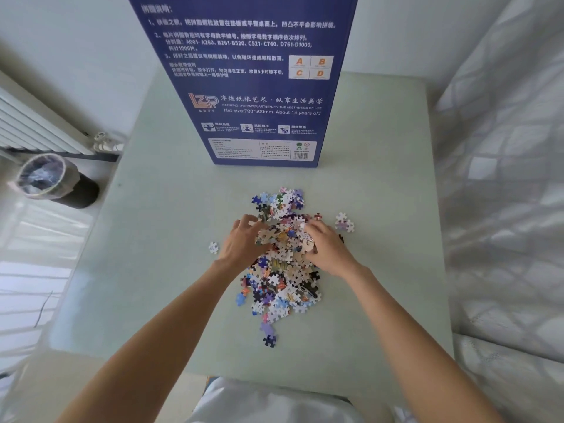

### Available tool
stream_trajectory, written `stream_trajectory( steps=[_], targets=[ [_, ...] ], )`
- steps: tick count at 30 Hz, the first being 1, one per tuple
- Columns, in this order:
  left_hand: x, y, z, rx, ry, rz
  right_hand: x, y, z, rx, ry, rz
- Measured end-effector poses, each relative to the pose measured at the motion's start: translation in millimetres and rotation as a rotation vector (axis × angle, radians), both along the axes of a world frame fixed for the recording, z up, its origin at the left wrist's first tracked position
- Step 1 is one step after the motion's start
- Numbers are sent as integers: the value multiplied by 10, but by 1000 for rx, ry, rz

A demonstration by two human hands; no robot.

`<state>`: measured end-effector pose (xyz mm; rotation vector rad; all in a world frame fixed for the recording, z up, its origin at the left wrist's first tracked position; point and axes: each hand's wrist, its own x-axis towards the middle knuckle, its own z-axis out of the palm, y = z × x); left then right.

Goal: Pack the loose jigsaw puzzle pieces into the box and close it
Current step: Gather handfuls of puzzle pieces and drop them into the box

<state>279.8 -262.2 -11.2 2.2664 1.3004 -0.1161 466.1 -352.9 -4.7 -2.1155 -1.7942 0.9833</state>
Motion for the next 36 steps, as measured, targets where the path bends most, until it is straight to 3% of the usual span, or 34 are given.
stream_trajectory(
  steps=[9, 21, 28, 36],
  targets=[
    [119, 191, 43, 156, 80, -239, 30, 131, -74, 38, 12, -92],
    [174, 289, -11, 118, 21, -357, -106, 45, -133, -18, -106, -229],
    [95, 289, 227, 60, -22, -258, -215, -99, 16, -1, -94, -249],
    [-83, 301, 652, 70, -220, -32, -177, -154, 340, 57, 62, -326]
  ],
)
